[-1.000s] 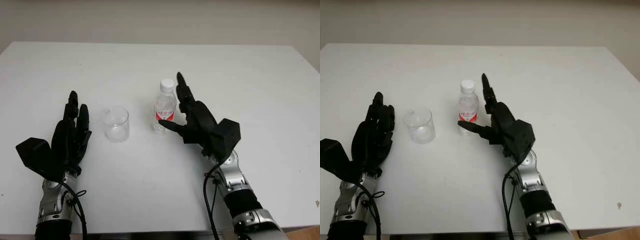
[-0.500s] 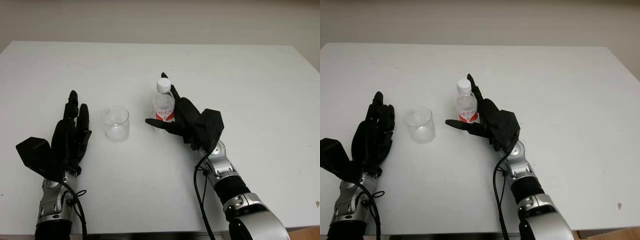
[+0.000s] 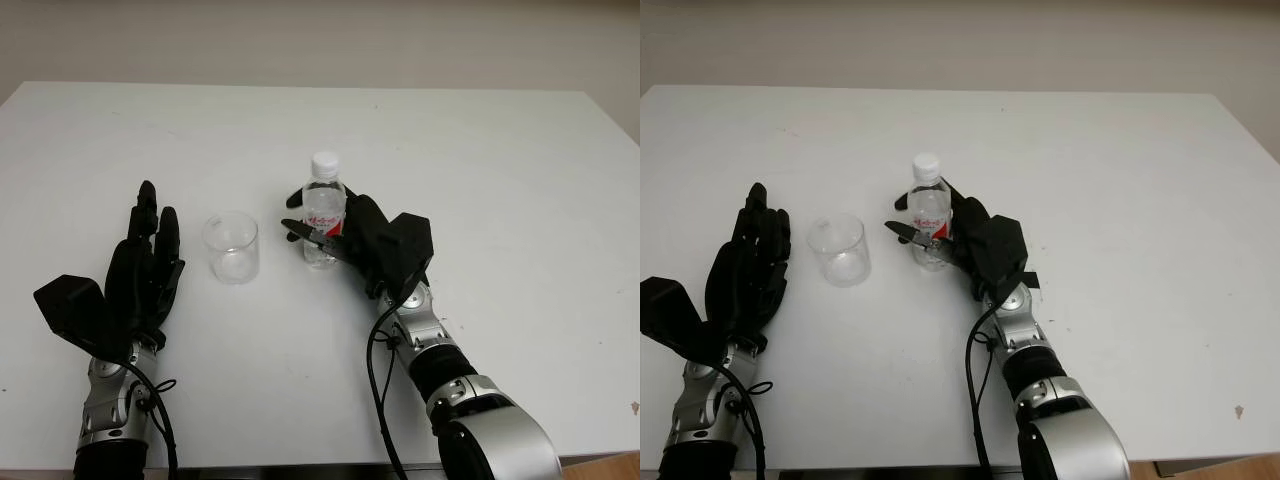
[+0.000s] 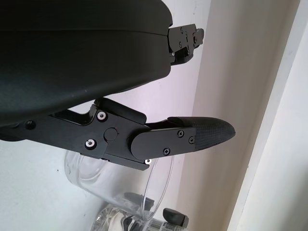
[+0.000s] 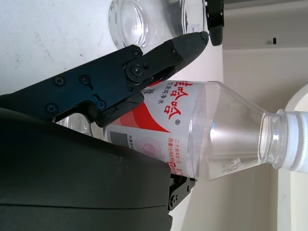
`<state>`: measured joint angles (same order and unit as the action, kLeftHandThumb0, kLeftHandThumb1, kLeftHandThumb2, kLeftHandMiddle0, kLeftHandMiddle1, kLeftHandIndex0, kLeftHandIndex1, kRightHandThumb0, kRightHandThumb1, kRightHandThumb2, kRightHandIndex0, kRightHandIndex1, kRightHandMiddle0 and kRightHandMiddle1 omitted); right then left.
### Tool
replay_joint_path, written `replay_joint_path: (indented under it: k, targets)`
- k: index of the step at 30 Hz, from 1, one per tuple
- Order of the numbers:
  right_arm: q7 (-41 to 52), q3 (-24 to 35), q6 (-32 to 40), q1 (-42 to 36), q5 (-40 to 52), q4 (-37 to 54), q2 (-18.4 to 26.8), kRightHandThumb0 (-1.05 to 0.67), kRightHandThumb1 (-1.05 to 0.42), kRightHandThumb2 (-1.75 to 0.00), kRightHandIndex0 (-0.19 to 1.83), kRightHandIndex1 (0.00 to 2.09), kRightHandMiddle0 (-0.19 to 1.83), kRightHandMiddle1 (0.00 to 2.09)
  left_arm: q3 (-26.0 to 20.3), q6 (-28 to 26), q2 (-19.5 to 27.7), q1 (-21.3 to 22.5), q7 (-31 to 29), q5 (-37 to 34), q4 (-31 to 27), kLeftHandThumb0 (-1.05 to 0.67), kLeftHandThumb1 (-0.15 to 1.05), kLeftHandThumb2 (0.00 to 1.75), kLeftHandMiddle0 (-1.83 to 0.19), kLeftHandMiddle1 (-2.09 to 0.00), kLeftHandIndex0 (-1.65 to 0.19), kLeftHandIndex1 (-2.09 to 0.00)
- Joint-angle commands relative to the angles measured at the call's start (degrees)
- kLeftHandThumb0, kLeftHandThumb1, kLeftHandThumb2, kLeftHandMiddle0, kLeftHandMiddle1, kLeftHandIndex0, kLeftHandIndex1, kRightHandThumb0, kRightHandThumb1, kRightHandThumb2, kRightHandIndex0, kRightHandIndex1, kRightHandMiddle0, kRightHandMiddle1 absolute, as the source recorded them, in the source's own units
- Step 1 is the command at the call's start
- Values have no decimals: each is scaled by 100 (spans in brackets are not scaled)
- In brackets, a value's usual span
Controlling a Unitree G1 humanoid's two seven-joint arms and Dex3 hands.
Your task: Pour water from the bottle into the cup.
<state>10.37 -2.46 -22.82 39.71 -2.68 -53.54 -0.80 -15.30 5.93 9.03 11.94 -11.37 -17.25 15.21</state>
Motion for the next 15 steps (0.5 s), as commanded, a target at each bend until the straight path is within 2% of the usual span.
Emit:
replay_joint_path:
  k: [1, 8, 15]
  targets:
    - [-26, -81, -134, 129, -127, -37, 61, -45, -105, -23, 138, 209, 119, 209, -27, 89, 2, -41, -34, 2, -20, -69, 105, 47, 15, -5, 15, -5]
    - [-204, -315, -412, 152, -567, -95, 189, -37, -105, -35, 166, 209, 135, 209, -30, 95, 13, -1, -1, 22, 33, -69, 105, 47, 15, -6, 14, -5]
    - [-444, -382, -702, 230, -783, -174, 276, -35, -105, -36, 167, 209, 139, 209, -47, 118, 3, 44, -6, -10, 90, -69, 105, 45, 14, -6, 14, -6]
